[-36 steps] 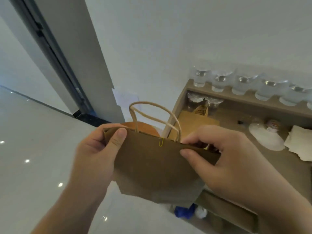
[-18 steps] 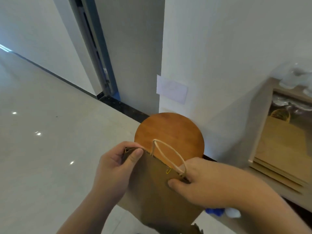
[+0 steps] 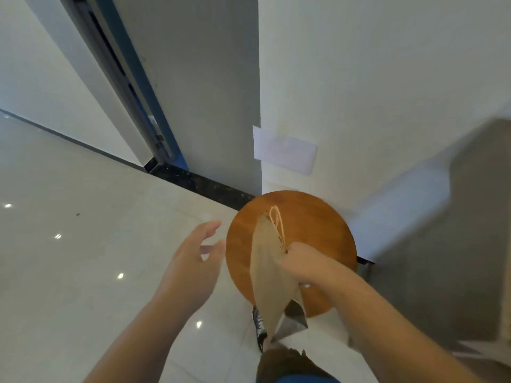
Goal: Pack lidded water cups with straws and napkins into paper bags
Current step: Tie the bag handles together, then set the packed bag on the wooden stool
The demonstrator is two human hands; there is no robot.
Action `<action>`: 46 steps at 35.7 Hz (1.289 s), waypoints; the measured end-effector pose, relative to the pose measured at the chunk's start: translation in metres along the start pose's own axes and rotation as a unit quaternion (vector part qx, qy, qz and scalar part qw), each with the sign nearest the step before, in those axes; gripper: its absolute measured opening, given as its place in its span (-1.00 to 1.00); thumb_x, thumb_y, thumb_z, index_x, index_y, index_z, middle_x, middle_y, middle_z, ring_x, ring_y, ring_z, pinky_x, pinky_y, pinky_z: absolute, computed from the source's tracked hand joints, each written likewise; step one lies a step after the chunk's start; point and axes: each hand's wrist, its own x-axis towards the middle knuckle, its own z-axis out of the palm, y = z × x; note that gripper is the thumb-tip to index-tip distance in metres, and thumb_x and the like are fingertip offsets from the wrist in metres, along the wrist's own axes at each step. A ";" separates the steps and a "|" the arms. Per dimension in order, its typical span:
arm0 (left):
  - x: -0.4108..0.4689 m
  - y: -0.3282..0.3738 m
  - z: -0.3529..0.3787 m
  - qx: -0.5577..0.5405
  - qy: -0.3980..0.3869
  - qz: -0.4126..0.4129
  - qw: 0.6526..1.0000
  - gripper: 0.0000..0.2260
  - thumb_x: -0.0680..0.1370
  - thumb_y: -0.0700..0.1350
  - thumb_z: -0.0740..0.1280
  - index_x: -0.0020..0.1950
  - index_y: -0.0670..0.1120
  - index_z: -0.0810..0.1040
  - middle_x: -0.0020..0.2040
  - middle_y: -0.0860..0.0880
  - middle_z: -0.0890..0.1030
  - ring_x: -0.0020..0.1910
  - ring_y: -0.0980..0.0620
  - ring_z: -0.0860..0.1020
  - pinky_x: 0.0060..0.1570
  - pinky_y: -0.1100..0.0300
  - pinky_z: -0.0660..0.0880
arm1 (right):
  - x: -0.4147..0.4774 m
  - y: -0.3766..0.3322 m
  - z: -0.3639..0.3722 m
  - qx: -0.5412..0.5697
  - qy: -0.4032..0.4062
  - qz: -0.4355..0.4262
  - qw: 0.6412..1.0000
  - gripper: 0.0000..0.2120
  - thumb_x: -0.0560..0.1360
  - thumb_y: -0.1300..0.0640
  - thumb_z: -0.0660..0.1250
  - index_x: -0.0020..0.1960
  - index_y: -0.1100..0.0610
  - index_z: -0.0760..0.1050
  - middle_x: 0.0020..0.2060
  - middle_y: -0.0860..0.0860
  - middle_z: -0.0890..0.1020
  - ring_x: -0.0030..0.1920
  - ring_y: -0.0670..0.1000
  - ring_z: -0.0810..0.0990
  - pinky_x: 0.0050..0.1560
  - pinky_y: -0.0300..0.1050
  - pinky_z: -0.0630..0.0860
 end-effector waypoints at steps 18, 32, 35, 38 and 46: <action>0.236 0.015 -0.019 0.013 0.037 -0.111 0.993 -0.64 0.68 0.06 0.33 0.45 0.35 0.44 0.40 0.31 0.51 0.20 0.20 0.60 -0.09 0.37 0.42 | 0.343 -0.064 -0.106 0.061 0.092 0.166 0.980 -0.91 0.68 0.16 0.35 0.03 0.18 0.53 -0.10 0.12 0.65 -0.19 0.09 0.69 -0.33 -0.08 0.58; 0.286 0.032 0.006 0.060 -0.064 -0.100 0.991 -0.59 0.68 0.09 0.31 0.51 0.35 0.36 0.46 0.30 0.44 0.31 0.17 0.56 -0.06 0.36 0.47 | 0.382 -0.047 -0.104 0.146 0.068 0.163 0.973 -0.63 0.74 -0.14 0.17 0.07 0.15 0.52 -0.13 0.11 0.70 -0.24 0.06 0.66 -0.35 -0.12 0.50; 0.288 0.033 0.008 0.069 -0.085 -0.081 0.991 -0.57 0.67 0.13 0.31 0.52 0.38 0.32 0.47 0.31 0.43 0.33 0.19 0.53 0.06 0.25 0.53 | 0.374 -0.042 -0.106 0.125 0.047 0.154 0.979 -0.58 0.70 -0.22 0.20 0.08 0.15 0.54 -0.17 0.09 0.67 -0.22 0.06 0.65 -0.32 -0.12 0.51; 0.292 0.040 0.009 0.082 -0.108 -0.042 0.990 -0.55 0.66 0.20 0.29 0.51 0.45 0.25 0.51 0.30 0.37 0.34 0.20 0.47 0.23 0.11 0.54 | 0.357 -0.038 -0.112 0.129 0.066 0.149 0.978 -0.45 0.67 -0.27 0.25 0.33 0.20 0.52 -0.04 0.06 0.63 -0.09 0.07 0.66 -0.24 -0.11 0.53; 0.285 0.075 0.012 0.044 -0.176 0.106 0.978 -0.40 0.53 0.32 0.23 0.56 0.48 0.15 0.61 0.32 0.23 0.45 0.24 0.34 0.43 -0.02 0.47 | 0.250 -0.043 -0.117 0.152 0.191 0.070 0.967 -0.27 0.67 -0.23 0.26 0.72 -0.01 0.09 0.62 0.13 0.30 0.44 0.17 0.50 0.23 0.02 0.51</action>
